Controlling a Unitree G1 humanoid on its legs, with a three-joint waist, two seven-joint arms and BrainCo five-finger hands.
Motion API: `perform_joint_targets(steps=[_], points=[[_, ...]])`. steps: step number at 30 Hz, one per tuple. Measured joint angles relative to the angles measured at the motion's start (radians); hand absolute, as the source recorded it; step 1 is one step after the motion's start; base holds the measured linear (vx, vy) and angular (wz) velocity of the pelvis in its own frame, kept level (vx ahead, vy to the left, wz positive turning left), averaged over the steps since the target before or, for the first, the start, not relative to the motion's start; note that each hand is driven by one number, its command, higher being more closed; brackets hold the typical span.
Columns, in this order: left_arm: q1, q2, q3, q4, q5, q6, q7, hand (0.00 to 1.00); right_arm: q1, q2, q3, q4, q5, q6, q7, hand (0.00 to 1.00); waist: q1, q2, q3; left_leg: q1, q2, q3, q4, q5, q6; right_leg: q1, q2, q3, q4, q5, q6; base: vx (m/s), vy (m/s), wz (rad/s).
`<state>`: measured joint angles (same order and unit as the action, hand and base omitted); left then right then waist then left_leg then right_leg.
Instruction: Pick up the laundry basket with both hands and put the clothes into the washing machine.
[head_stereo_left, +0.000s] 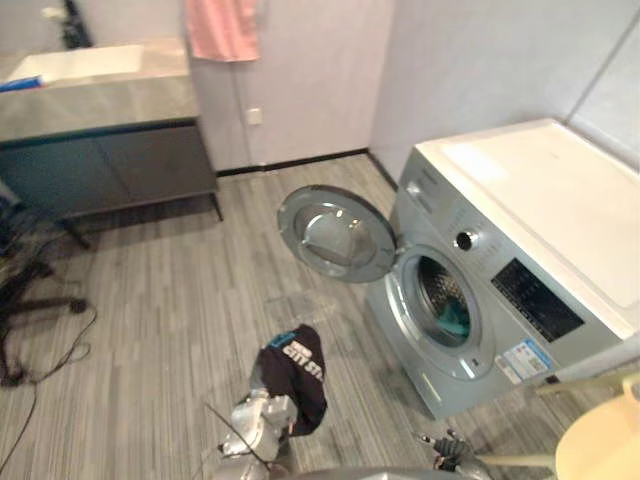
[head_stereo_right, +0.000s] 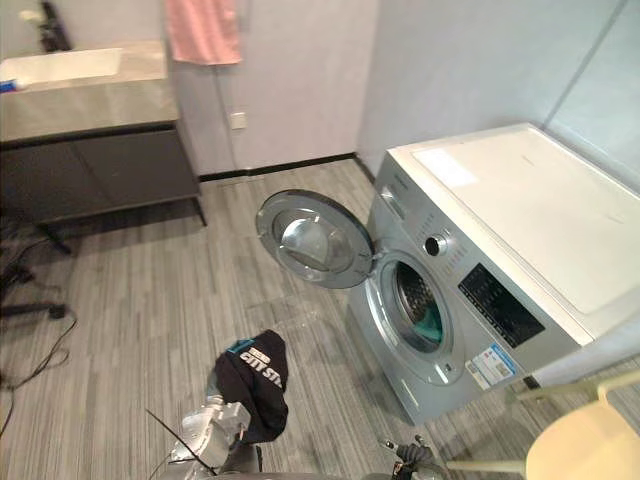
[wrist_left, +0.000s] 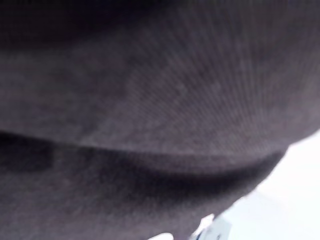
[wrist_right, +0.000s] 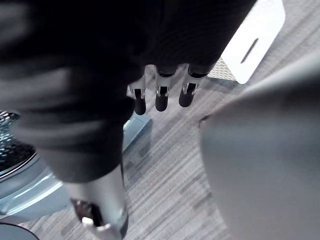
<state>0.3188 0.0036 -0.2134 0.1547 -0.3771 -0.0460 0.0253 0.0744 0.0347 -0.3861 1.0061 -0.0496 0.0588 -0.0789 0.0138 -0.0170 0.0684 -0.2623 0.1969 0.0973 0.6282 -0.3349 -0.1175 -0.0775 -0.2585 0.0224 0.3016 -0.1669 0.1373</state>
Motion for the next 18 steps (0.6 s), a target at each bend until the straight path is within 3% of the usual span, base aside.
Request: perform_joint_targets(steps=[1,2,3,4,5,6,8,9,11,12,14,16,17,18], points=[[-0.009,0.001,-0.005,0.025,0.001,0.004,-0.003,1.0,0.001,-0.004,0.0,0.0,0.0,0.0,0.004,0.0,-0.002,-0.006,-0.012,0.01,0.005,0.029,-0.01,-0.001,0.001,-0.038,-0.008,-0.033,0.035,0.026,-0.031,0.06,0.263,-1.45],[-0.03,0.003,-0.015,0.075,0.009,0.007,-0.005,1.0,0.004,-0.01,-0.003,0.001,0.004,-0.003,0.014,0.0,0.0,0.008,-0.007,0.057,0.012,0.106,-0.053,-0.001,0.004,-0.093,-0.043,-0.145,0.104,0.071,-0.107,0.06,0.24,-1.34],[-0.037,0.003,-0.016,0.093,0.018,0.008,-0.006,1.0,0.001,-0.011,-0.001,0.002,0.004,-0.005,0.018,0.0,0.002,0.005,-0.009,0.087,0.012,0.152,-0.078,0.006,0.016,-0.116,-0.067,-0.203,0.152,0.067,-0.136,0.12,0.251,-1.69],[-0.047,0.007,-0.018,0.125,0.029,0.009,-0.006,1.0,-0.006,-0.014,-0.001,0.001,0.002,-0.009,0.018,0.0,-0.011,-0.005,-0.006,0.155,0.012,0.229,-0.116,0.014,0.03,-0.17,-0.1,-0.31,0.3,0.031,-0.166,0.15,0.145,-1.58],[-0.058,0.008,-0.023,0.151,0.037,0.014,-0.006,1.0,-0.015,-0.016,-0.002,0.005,0.0,-0.009,0.013,0.0,-0.031,-0.003,-0.006,0.213,0.012,0.285,-0.144,0.011,0.037,-0.176,-0.109,-0.431,0.377,-0.013,-0.178,0.13,0.085,-1.51],[-0.066,0.009,-0.023,0.16,0.037,0.015,-0.006,1.0,-0.025,-0.018,-0.002,0.013,-0.001,-0.009,0.015,0.0,-0.039,-0.001,-0.006,0.235,0.015,0.312,-0.155,0.008,0.039,-0.183,-0.105,-0.471,0.391,-0.033,-0.178,0.14,0.021,-1.6],[-0.113,0.015,-0.023,0.188,0.036,0.015,-0.006,1.0,-0.054,-0.021,0.0,0.039,-0.024,-0.007,0.024,0.0,-0.053,-0.001,-0.005,0.271,0.028,0.401,-0.174,0.0,0.03,-0.22,-0.069,-0.636,0.368,-0.052,-0.177,0.15,-0.025,-1.36],[-0.148,0.015,-0.024,0.213,0.036,0.019,-0.005,1.0,-0.06,-0.02,0.004,0.045,-0.041,-0.006,0.027,0.0,-0.052,0.001,-0.004,0.281,0.029,0.43,-0.176,-0.01,0.016,-0.204,-0.059,-0.751,0.308,-0.066,-0.212,0.22,-0.062,-1.15],[-0.182,0.011,-0.022,0.236,0.036,0.027,-0.004,1.0,-0.08,-0.043,0.006,0.039,-0.042,-0.01,0.041,0.0,-0.052,0.032,0.023,0.324,0.032,0.428,-0.223,-0.009,0.014,-0.192,-0.022,-0.772,0.279,-0.053,-0.241,0.24,-0.074,-1.1],[-0.204,0.011,-0.029,0.264,0.036,0.029,-0.004,1.0,-0.08,-0.052,0.005,0.019,-0.042,-0.011,0.042,0.0,-0.059,0.055,0.036,0.348,0.022,0.428,-0.258,-0.008,0.013,-0.186,-0.002,-0.754,0.268,-0.06,-0.243,0.14,-0.057,-0.62],[-0.229,-0.011,-0.034,0.292,0.035,0.032,-0.003,1.0,-0.077,-0.058,0.002,0.01,-0.043,-0.01,0.043,0.0,-0.059,0.072,0.034,0.351,0.03,0.419,-0.219,-0.005,0.011,-0.181,0.013,-0.747,0.27,-0.089,-0.23,0.15,-0.063,-0.22],[-0.228,-0.027,-0.032,0.31,0.034,0.033,0.001,1.0,-0.066,-0.055,0.003,-0.002,-0.043,-0.01,0.04,0.0,-0.059,0.082,0.048,0.272,0.107,0.341,0.042,0.03,0.054,-0.121,0.053,-0.752,0.247,-0.105,-0.223,0.18,-0.13,-0.1],[-0.206,-0.032,-0.03,0.311,0.033,0.036,0.002,1.0,-0.06,-0.056,0.011,-0.011,-0.044,-0.01,0.036,0.0,-0.049,0.098,0.066,0.22,0.168,0.286,0.227,0.11,0.099,-0.063,0.091,-0.732,0.214,-0.11,-0.221,0.09,-0.083,-0.43],[-0.183,-0.03,-0.032,0.311,0.033,0.036,0.003,1.0,-0.052,-0.064,0.035,-0.013,-0.044,-0.01,0.034,0.0,-0.041,0.093,0.072,0.179,0.195,0.254,0.336,0.153,0.111,-0.039,0.117,-0.705,0.194,-0.12,-0.211,0.1,-0.043,-0.64]])
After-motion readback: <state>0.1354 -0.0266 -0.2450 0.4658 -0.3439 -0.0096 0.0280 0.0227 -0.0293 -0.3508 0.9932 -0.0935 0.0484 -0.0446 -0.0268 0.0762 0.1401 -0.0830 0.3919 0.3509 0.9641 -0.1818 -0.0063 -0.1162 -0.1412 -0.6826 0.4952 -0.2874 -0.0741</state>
